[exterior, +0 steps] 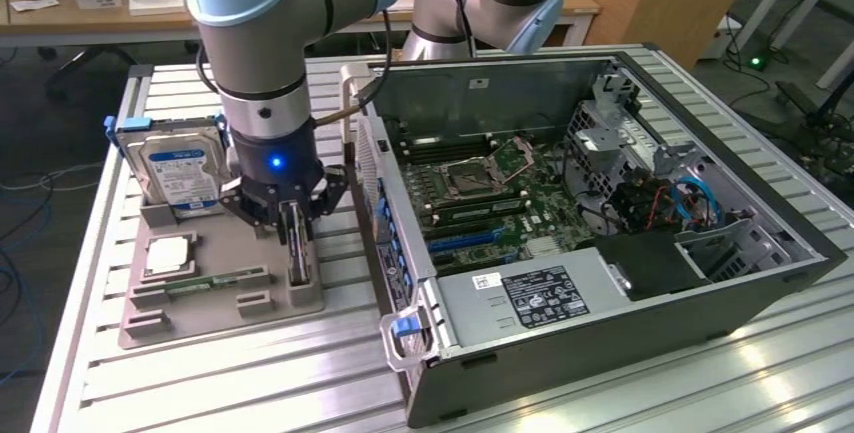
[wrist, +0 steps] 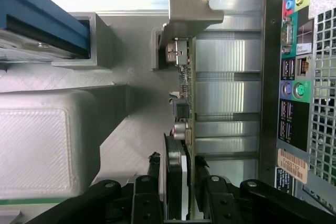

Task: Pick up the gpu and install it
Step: 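Pick up the gpu and move the gpu toward the slot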

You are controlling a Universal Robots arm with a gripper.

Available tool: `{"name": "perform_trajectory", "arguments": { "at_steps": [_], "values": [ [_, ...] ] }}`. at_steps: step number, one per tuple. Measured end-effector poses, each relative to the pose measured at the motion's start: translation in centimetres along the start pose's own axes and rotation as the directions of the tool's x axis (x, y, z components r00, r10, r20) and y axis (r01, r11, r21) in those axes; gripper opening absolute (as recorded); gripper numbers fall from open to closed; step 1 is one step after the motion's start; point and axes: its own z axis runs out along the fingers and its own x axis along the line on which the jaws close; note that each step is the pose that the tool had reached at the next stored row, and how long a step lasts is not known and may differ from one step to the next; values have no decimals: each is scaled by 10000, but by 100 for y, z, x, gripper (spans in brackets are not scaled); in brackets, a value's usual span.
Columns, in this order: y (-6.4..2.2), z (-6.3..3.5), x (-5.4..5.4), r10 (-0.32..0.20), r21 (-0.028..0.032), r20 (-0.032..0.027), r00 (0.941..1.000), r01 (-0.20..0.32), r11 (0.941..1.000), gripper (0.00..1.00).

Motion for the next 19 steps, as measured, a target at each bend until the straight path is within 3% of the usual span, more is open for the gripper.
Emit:
{"name": "perform_trajectory", "arguments": {
  "at_steps": [13,14,16,17,19],
  "values": [
    [7,27,1,0,15,-8,10000,0,10000,38],
    [1,27,2,1,-3,-9,10000,-1,10000,38],
    [-18,27,1,9,-244,-17,10000,-9,9997,38],
    [-25,27,0,10,-307,-20,10000,-10,9995,38],
    [-26,27,0,11,-313,-20,10000,-12,9995,38]
  ]
}}
